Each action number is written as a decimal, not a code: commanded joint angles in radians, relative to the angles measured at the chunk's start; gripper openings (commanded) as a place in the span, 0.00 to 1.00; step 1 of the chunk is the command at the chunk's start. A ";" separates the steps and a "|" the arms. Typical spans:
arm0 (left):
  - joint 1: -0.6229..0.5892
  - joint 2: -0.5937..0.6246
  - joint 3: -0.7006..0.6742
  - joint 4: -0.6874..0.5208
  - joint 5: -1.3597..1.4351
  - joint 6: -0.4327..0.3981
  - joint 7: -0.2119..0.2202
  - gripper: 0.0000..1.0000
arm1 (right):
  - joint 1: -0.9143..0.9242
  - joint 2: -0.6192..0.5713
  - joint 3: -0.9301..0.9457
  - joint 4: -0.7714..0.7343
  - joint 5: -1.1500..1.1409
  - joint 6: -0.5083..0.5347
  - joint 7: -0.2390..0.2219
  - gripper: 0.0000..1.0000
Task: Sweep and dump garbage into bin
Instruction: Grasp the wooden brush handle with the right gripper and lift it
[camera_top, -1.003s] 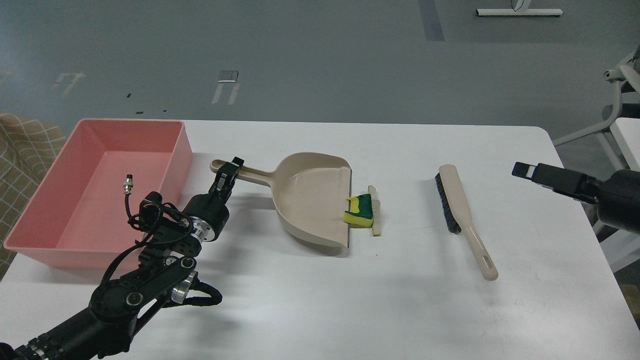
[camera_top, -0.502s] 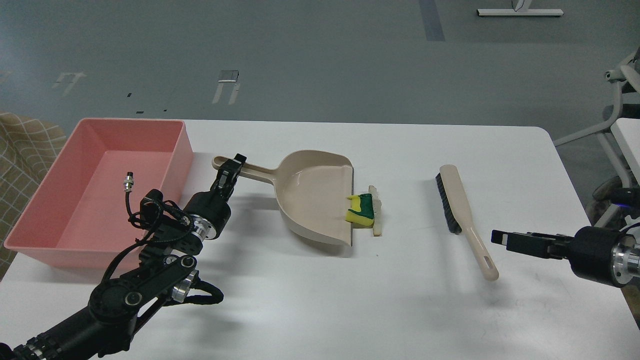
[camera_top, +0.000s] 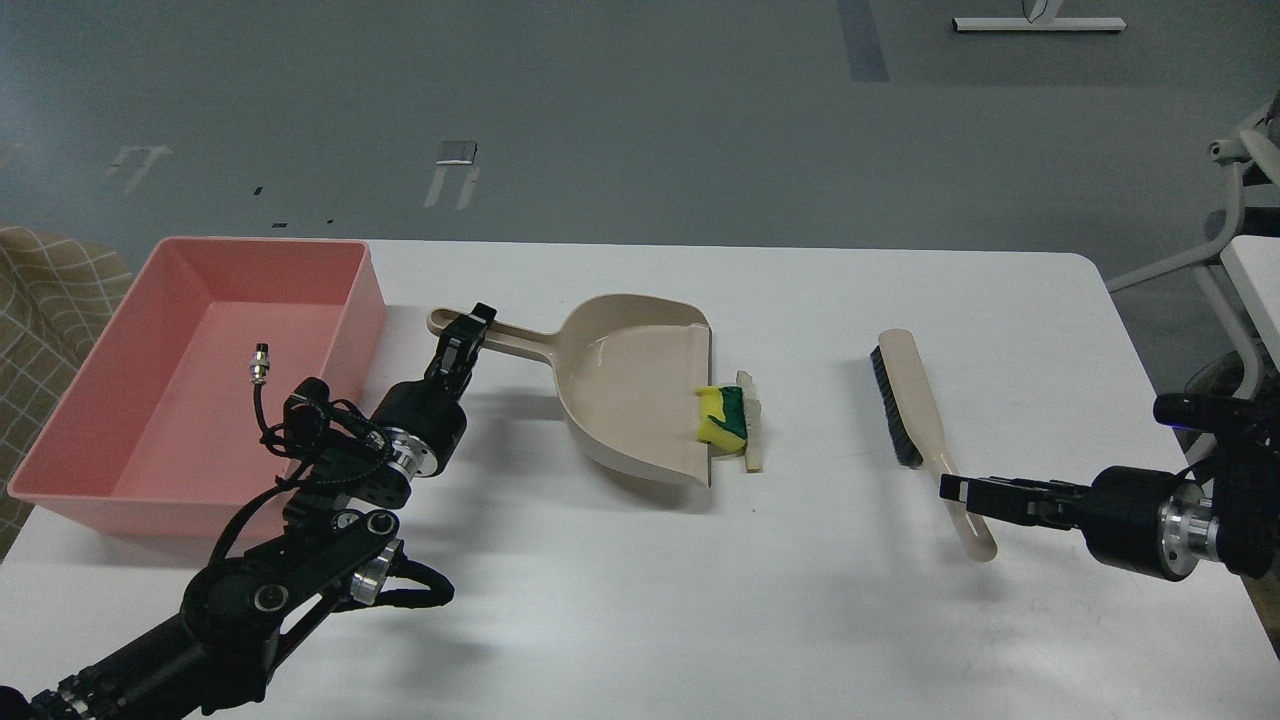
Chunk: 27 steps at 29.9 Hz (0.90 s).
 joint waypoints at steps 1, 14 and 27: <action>0.002 0.000 0.000 -0.001 0.000 0.000 0.000 0.00 | -0.010 0.014 0.000 -0.007 -0.001 -0.001 -0.009 0.61; 0.005 0.000 0.002 -0.001 0.002 0.000 0.000 0.00 | -0.019 0.036 0.000 -0.027 0.008 -0.005 -0.026 0.64; 0.002 0.000 0.000 -0.002 0.002 0.000 -0.002 0.00 | -0.022 0.067 0.002 -0.041 0.011 -0.005 -0.027 0.63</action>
